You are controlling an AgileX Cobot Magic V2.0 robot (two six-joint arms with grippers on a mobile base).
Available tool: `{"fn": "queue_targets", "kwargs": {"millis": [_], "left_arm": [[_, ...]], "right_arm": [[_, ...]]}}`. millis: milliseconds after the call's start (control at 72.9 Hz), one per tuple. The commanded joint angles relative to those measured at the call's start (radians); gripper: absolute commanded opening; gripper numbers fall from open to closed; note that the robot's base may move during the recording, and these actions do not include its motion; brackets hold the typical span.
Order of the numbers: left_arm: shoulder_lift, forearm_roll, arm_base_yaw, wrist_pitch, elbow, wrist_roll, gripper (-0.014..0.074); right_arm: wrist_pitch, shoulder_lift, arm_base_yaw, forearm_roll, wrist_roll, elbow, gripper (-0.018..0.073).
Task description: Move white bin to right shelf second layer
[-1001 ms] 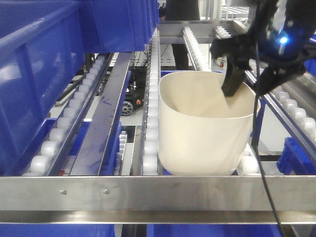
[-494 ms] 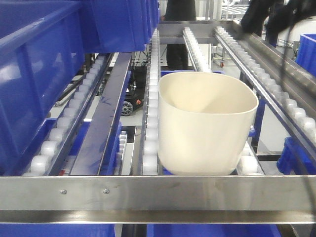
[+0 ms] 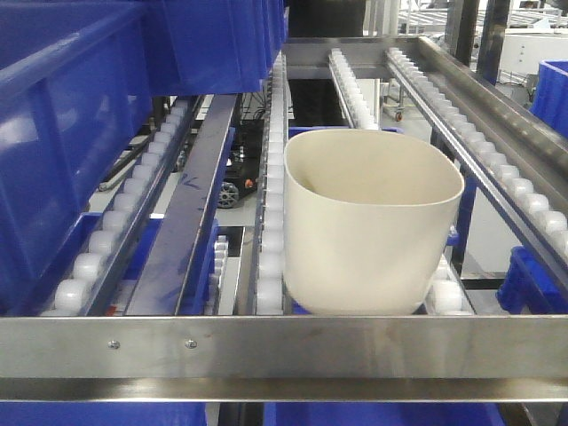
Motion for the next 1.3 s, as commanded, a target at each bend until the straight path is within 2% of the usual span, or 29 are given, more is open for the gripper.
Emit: {"fn": "queue_targets", "kwargs": {"millis": [0, 110, 274, 892, 974, 1084, 1289], "left_arm": [[-0.014, 0.000, -0.006, -0.087, 0.037, -0.005, 0.0085], [-0.014, 0.000, -0.006, -0.087, 0.037, -0.005, 0.0085], [-0.014, 0.000, -0.006, -0.087, 0.037, -0.005, 0.0085], [-0.014, 0.000, -0.006, -0.087, 0.037, -0.005, 0.0085], [-0.014, 0.000, -0.006, -0.087, 0.037, -0.005, 0.0085], [-0.014, 0.000, -0.006, -0.087, 0.037, -0.005, 0.0085], [-0.014, 0.000, -0.006, -0.087, 0.037, -0.005, 0.0085]], "right_arm": [[-0.166, -0.090, -0.047, -0.010, -0.002, 0.062, 0.0056], [-0.241, -0.191, -0.062, -0.010, -0.002, 0.155, 0.0056], [-0.238, -0.274, -0.062, -0.010, -0.002, 0.198, 0.0056], [-0.234, -0.279, -0.062, -0.010, -0.002, 0.198, 0.0056], [-0.216, -0.286, -0.062, -0.012, -0.002, 0.198, 0.0056], [-0.120, -0.339, -0.063, -0.030, -0.002, 0.204, 0.0056], [-0.153, -0.449, -0.063, -0.030, -0.002, 0.361, 0.0056]]}}
